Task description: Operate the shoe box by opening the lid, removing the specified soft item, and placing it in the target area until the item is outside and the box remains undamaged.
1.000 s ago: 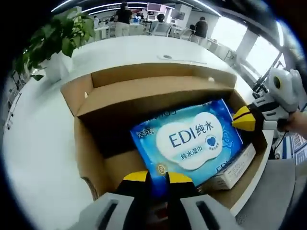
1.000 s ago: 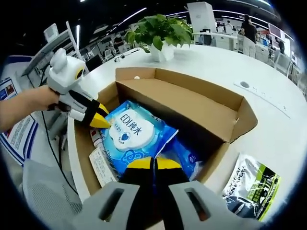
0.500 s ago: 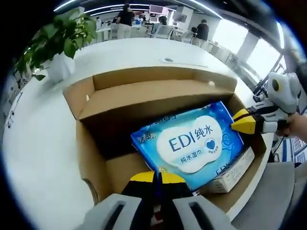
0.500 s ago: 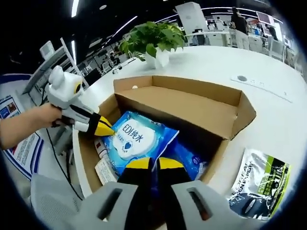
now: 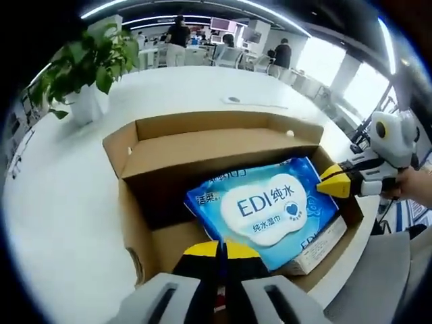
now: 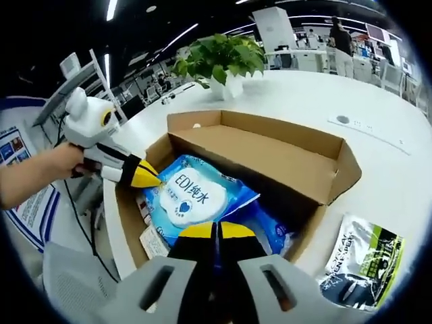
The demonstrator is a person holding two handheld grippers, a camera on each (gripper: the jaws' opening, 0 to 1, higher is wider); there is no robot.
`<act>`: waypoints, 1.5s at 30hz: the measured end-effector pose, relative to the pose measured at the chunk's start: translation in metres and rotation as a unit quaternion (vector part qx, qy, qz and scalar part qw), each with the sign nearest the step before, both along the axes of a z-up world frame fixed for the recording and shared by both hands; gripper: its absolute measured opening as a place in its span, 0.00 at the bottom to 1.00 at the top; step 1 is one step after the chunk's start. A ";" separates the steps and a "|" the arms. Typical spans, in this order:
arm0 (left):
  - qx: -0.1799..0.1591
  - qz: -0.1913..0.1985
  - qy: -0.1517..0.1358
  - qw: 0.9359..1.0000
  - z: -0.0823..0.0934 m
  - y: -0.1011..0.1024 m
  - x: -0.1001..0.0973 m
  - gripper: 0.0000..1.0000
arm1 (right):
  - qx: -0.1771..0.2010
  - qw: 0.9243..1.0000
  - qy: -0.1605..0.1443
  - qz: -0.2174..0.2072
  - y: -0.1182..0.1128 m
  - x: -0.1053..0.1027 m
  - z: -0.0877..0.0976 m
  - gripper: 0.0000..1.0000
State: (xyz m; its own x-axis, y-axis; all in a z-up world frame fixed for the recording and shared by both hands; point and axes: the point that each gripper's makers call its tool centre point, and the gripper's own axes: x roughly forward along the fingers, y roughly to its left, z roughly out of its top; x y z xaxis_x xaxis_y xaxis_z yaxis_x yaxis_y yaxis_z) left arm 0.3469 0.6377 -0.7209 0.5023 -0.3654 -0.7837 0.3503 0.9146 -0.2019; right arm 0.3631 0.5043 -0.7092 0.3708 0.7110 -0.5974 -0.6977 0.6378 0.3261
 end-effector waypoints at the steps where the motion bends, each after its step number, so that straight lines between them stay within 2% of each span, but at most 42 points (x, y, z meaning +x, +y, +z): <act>1: -0.001 0.001 -0.001 1.000 0.002 0.000 0.000 0.00 | 0.002 1.000 0.000 -0.002 0.000 0.000 0.002 0.00; 11: -0.016 0.007 -0.030 0.999 0.029 -0.007 -0.001 0.00 | 0.024 0.999 -0.017 -0.013 -0.008 0.000 0.026 0.00; 19: -0.028 -0.002 -0.044 0.999 0.047 -0.022 -0.002 0.00 | 0.026 0.999 -0.018 -0.023 -0.023 -0.005 0.039 0.00; 29: -0.067 -0.008 -0.057 0.996 0.066 -0.053 -0.001 0.00 | 0.032 0.998 -0.012 -0.051 -0.056 -0.008 0.056 0.00; 36: -0.099 -0.002 -0.068 0.993 0.078 -0.083 0.001 0.00 | 0.035 0.996 -0.012 -0.079 -0.087 -0.009 0.063 0.00; 45: -0.107 -0.022 -0.075 0.991 0.081 -0.114 0.003 0.00 | 0.037 0.994 -0.006 -0.105 -0.120 -0.008 0.065 0.00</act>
State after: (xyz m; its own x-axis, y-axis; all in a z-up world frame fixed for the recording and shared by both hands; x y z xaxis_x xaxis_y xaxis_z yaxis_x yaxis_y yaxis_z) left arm 0.3499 0.5233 -0.6403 0.5869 -0.5395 -0.6037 0.4302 0.8395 -0.3321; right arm 0.3555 0.3848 -0.6442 0.5228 0.6591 -0.5405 -0.5563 0.7443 0.3695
